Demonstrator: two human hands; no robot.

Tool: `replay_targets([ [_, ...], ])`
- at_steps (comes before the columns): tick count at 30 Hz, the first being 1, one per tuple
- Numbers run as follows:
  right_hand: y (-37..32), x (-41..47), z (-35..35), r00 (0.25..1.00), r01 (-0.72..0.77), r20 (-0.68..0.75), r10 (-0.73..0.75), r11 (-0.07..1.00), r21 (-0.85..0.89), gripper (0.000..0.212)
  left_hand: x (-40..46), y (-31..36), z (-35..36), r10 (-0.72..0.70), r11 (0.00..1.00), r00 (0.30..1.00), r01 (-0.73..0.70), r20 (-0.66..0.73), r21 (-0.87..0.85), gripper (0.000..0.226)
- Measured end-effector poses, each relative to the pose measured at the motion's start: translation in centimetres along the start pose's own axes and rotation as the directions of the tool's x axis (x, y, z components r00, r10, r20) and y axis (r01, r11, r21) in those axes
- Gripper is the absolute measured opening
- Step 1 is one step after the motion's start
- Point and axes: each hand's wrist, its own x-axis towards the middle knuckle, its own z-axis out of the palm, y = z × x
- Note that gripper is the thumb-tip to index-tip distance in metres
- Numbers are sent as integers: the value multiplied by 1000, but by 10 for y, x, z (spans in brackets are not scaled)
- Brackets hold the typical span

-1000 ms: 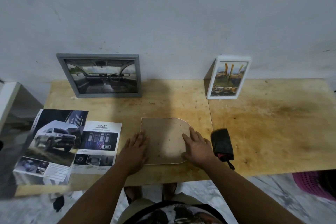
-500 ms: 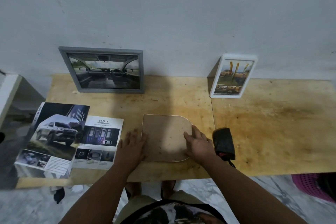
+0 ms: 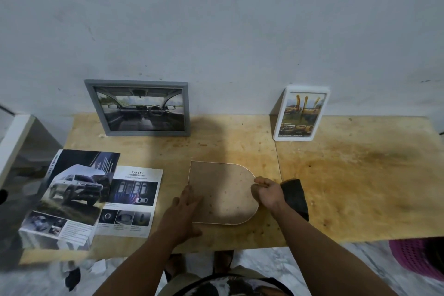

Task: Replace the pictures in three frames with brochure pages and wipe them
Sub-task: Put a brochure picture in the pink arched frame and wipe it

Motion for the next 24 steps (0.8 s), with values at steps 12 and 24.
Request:
replay_targets([
  [12, -51, -3, -23, 995, -94, -24, 98, 983, 156, 18, -4, -7, -34, 208, 964, 965, -175, -157, 202, 64],
  [24, -142, 14, -33, 989, -73, 147, -3, 857, 510, 40, 30, 25, -135, -61, 879, 808, -234, -585, -415, 21],
])
